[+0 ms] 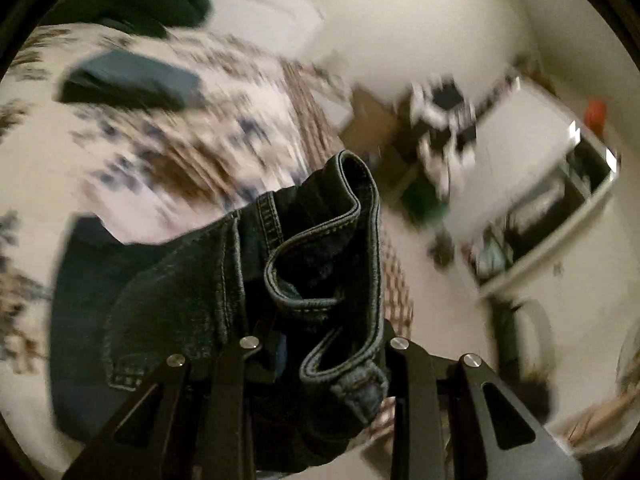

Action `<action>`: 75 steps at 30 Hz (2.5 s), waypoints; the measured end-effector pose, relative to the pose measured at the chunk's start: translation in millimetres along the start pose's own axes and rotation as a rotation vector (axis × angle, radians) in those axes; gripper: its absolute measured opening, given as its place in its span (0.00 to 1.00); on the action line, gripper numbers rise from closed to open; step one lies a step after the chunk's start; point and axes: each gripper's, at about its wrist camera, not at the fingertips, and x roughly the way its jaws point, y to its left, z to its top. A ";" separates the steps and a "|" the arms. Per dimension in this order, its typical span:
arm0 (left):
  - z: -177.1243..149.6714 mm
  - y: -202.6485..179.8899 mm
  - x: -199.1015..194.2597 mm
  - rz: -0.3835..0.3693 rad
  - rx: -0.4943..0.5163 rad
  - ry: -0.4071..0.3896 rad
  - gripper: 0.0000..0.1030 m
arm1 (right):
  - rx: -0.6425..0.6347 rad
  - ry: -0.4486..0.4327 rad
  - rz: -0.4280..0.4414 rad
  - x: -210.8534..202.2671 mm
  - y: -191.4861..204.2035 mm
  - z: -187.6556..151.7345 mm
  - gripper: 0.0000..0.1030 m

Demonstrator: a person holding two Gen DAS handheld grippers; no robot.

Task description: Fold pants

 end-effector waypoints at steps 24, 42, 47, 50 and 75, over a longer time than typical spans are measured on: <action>9.9 130.7 -30.5 0.428 -0.129 0.238 0.78 | 0.122 0.203 0.503 88.5 1.0 31.9 0.93; 1.7 169.9 -2.8 0.244 -0.382 0.343 0.78 | 0.143 0.175 0.297 87.2 0.8 49.2 0.33; 25.5 171.3 4.1 0.248 -0.344 0.317 0.78 | 0.161 0.131 0.390 56.5 -11.0 26.3 0.92; 21.9 182.2 16.4 0.231 -0.375 0.356 0.78 | 0.197 0.175 0.410 59.7 -17.3 2.8 0.92; -42.2 177.7 8.1 0.129 -0.430 0.412 0.79 | 0.333 0.087 0.681 156.5 21.0 -18.1 0.92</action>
